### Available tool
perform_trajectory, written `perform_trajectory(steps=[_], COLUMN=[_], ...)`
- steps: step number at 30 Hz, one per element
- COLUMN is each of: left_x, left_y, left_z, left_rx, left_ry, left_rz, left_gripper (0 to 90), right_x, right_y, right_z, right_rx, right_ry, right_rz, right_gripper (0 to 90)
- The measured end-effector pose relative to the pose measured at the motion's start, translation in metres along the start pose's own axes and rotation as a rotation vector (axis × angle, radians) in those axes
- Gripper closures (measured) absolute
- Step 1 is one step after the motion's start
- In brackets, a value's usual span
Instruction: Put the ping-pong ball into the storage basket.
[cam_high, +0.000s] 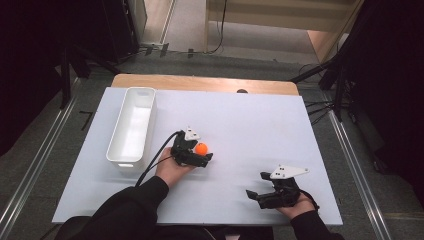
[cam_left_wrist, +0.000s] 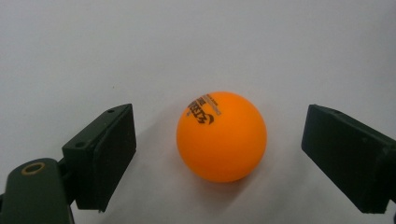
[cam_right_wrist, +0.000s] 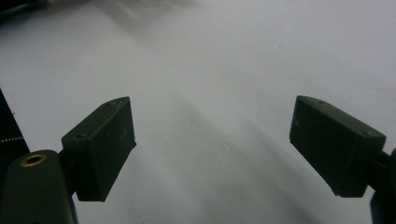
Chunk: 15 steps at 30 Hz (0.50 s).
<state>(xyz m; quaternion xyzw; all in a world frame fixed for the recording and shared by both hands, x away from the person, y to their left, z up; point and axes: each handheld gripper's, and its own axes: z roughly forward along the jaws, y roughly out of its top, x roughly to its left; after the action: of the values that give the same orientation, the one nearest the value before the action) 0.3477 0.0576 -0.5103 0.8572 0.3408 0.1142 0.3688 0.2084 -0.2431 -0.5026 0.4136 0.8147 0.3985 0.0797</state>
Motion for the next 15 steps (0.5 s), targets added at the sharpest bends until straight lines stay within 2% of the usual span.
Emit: perform_trajectory(steps=[6,9,15], left_x=[-0.0036,-0.0062,-0.0078], left_y=[-0.0024,-0.0026,-0.0029], left_z=[0.003,0.0037,0.0038], left_rx=[0.014,0.017,0.009], left_ry=[0.026,0.059,0.065], left_rz=[0.026,0.046,0.049], left_gripper=[11.4,14.0,17.0], right_x=[0.0,-0.0005,-0.0012], right_y=[0.0008,0.0011,0.0019], right_z=[0.0011,0.0014,0.0023], right_rx=[-0.003,-0.001,-0.002], right_ry=[0.005,0.006,0.002], right_rz=[0.0,-0.004,0.001], right_gripper=[12.7,12.7,12.7])
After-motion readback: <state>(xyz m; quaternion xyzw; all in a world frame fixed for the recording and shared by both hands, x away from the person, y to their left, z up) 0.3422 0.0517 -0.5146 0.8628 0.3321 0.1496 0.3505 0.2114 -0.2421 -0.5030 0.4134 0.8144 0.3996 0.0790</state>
